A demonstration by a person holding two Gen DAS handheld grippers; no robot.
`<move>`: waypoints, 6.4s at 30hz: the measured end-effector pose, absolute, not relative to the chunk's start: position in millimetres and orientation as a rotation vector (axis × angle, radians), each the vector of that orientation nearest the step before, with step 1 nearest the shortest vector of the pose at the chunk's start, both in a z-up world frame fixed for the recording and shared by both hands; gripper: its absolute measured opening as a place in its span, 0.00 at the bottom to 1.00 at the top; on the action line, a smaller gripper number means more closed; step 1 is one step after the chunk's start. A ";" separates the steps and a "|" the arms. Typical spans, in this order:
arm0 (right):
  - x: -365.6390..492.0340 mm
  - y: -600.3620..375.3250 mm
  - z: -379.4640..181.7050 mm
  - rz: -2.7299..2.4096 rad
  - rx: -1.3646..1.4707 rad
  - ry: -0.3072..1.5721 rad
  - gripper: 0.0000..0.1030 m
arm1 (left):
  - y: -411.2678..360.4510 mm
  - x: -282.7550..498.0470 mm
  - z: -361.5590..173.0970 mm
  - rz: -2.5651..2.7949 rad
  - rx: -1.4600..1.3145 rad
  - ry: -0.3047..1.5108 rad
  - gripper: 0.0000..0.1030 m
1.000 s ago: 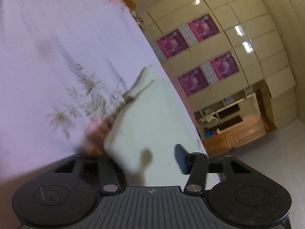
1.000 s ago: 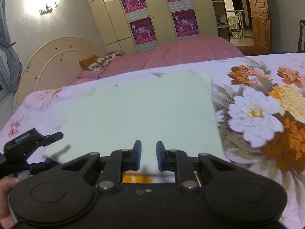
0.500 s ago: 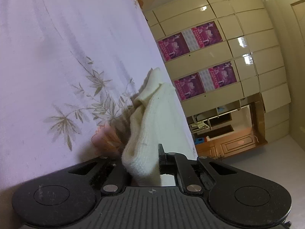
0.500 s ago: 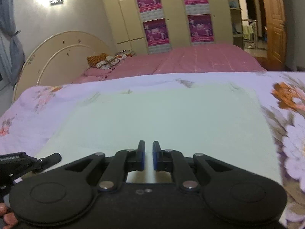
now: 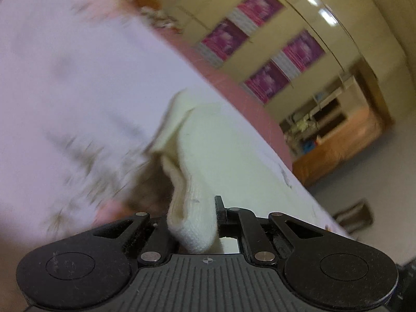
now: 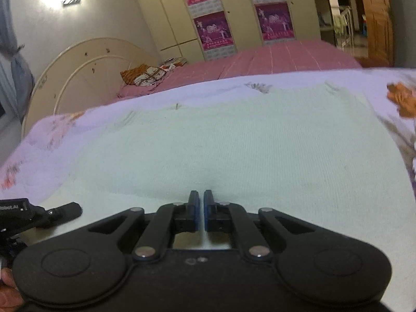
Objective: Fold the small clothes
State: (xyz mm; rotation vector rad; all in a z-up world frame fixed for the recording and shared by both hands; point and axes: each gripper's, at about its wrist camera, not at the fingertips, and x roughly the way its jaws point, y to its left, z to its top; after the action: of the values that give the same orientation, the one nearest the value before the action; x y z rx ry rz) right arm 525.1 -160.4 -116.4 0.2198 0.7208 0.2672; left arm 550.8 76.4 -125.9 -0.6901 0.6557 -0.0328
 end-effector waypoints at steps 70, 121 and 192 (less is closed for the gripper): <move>519.6 -298.7 -63.7 0.275 0.311 0.708 0.15 | -42.6 620.8 -88.1 -0.310 -0.317 0.780 0.71; 502.1 -278.0 -58.2 0.228 -0.024 0.612 0.21 | -24.0 598.9 -80.9 -0.237 -0.174 0.661 0.78; 508.3 -284.5 -86.5 0.200 0.143 0.728 0.28 | -23.0 599.7 -84.6 -0.255 -0.101 0.756 0.80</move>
State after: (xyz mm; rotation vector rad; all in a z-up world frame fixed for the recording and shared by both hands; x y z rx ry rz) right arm 508.3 -284.5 -86.5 0.1430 0.7282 0.1997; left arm 599.7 -23.0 -84.6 -0.1009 0.7562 -0.2551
